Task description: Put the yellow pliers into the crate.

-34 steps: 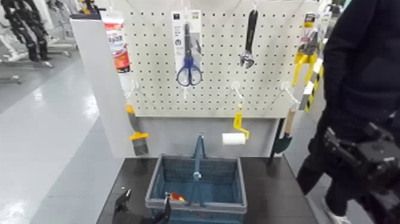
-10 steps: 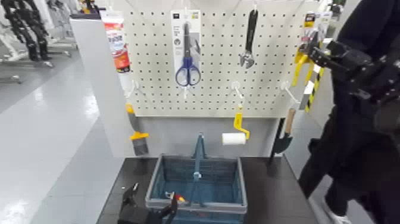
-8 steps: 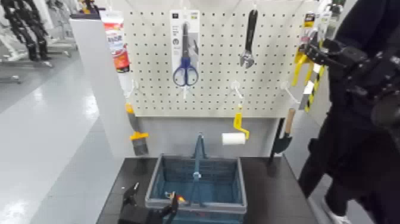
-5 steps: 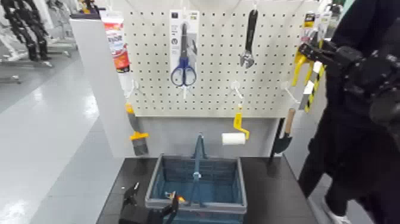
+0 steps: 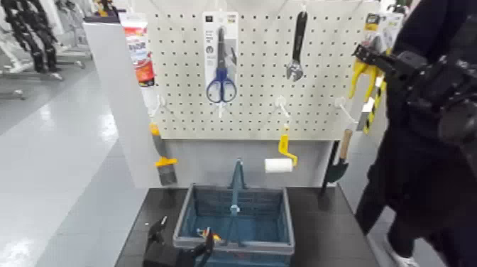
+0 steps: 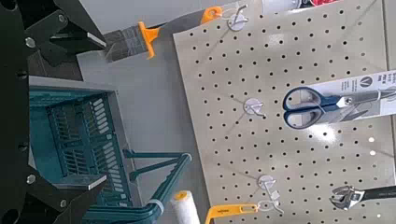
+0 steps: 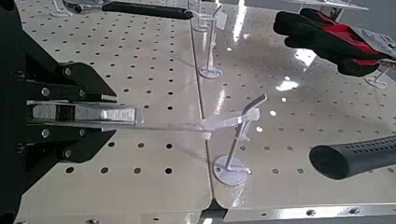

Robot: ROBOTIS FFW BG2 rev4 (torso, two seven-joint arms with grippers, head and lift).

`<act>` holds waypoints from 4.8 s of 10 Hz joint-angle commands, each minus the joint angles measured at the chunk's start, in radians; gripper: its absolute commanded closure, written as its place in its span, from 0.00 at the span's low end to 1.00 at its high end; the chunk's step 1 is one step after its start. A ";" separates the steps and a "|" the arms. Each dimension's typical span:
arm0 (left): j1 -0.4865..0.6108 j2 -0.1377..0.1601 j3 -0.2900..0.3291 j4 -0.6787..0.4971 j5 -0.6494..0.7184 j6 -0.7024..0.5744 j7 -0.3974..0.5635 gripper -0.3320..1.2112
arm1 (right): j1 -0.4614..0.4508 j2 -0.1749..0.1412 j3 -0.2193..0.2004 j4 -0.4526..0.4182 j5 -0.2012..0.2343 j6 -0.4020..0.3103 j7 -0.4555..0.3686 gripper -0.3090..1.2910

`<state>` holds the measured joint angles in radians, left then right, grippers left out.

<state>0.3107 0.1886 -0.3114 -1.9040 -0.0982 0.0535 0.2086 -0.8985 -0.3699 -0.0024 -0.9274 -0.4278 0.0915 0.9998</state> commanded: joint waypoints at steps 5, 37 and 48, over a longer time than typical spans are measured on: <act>0.004 0.002 0.002 0.000 0.002 -0.003 0.002 0.40 | 0.001 0.002 -0.007 -0.039 -0.003 -0.009 0.014 0.88; 0.007 0.011 -0.006 -0.001 0.008 -0.001 0.009 0.40 | 0.457 0.299 0.101 -0.203 -0.045 0.028 -0.049 0.88; 0.004 0.009 -0.011 0.000 0.008 -0.001 0.009 0.40 | 0.438 0.269 0.226 0.002 -0.043 -0.026 -0.032 0.88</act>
<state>0.3144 0.1979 -0.3221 -1.9037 -0.0905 0.0521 0.2178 -0.4577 -0.1014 0.2191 -0.9340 -0.4711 0.0702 0.9683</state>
